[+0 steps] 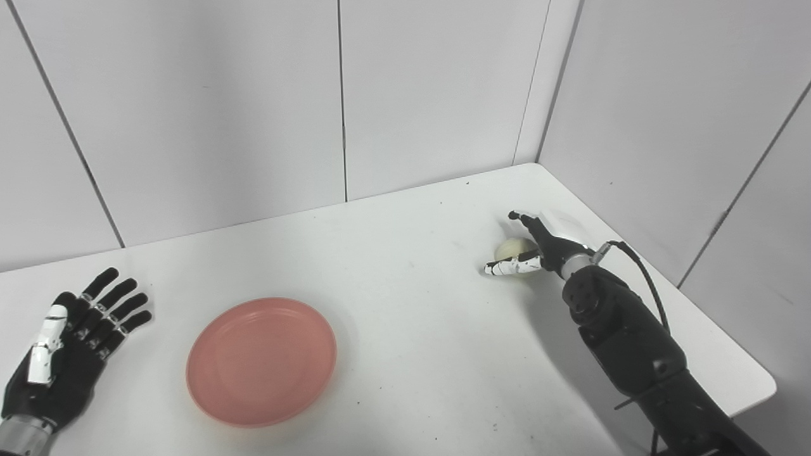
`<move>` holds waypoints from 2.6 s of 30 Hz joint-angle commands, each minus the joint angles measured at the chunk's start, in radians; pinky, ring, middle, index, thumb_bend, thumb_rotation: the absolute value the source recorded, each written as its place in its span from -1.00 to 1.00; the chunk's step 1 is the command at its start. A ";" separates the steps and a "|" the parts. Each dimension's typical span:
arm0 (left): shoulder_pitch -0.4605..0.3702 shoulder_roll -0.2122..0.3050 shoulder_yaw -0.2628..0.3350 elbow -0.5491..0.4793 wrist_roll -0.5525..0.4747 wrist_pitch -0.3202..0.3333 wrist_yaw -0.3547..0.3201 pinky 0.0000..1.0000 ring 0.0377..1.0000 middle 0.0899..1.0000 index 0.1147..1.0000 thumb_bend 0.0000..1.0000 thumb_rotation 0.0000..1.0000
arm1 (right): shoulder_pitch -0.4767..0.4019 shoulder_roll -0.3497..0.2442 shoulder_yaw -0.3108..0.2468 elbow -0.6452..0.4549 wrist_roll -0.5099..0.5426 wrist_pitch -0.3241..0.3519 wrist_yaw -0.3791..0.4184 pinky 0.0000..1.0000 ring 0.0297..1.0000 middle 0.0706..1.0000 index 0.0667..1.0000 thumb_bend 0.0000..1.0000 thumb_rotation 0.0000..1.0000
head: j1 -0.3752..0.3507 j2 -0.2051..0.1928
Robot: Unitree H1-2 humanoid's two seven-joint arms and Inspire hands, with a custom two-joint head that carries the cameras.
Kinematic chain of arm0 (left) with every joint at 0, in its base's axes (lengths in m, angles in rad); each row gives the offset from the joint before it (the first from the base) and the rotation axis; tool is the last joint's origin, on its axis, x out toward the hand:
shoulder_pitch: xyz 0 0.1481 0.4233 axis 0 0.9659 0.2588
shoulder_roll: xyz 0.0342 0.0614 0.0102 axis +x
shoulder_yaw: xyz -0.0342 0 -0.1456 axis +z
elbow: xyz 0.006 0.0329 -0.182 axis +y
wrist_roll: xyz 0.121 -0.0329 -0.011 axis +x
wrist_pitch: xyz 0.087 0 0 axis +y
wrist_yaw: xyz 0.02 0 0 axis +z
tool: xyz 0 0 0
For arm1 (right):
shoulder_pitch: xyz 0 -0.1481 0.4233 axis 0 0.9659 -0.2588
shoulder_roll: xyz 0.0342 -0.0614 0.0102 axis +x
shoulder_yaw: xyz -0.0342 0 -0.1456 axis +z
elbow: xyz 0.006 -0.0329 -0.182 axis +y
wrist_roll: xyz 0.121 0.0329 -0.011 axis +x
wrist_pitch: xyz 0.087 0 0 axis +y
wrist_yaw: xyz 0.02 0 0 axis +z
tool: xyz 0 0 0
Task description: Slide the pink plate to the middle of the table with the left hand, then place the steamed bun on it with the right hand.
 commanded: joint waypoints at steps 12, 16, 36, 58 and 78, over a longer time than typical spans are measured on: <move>0.137 -0.003 -0.031 0.046 0.042 0.110 0.032 0.57 0.64 0.69 0.71 0.03 0.73 | -0.051 -0.019 -0.002 0.030 -0.024 0.013 -0.001 0.14 0.36 0.48 0.62 0.72 -0.58 | 0.003 0.005; 0.138 -0.001 -0.033 0.044 0.042 0.108 0.028 0.58 0.65 0.70 0.71 0.04 0.73 | -0.066 -0.030 0.016 0.061 -0.068 0.014 0.023 -0.21 -0.07 -0.03 0.14 0.32 -0.92 | 0.002 0.006; 0.137 -0.006 -0.035 0.040 0.040 0.112 0.038 0.59 0.65 0.70 0.72 0.04 0.74 | -0.061 -0.025 0.002 0.018 -0.075 -0.006 -0.053 -0.42 -0.29 -0.25 -0.01 0.04 -1.00 | 0.011 0.005; 0.164 -0.048 -0.070 -0.039 0.057 0.122 0.089 0.63 0.69 0.74 0.75 0.06 0.77 | -0.100 -0.031 0.025 -0.262 -0.099 0.000 0.014 -0.34 -0.20 -0.24 0.00 0.04 -1.00 | 0.126 -0.016; 0.223 -0.178 -0.158 -0.284 0.127 0.247 0.302 0.82 0.82 0.84 0.85 -0.07 1.00 | -0.249 0.098 0.196 -0.200 -0.044 -0.153 0.093 -0.34 -0.24 -0.22 0.02 0.03 -1.00 | 0.461 -0.036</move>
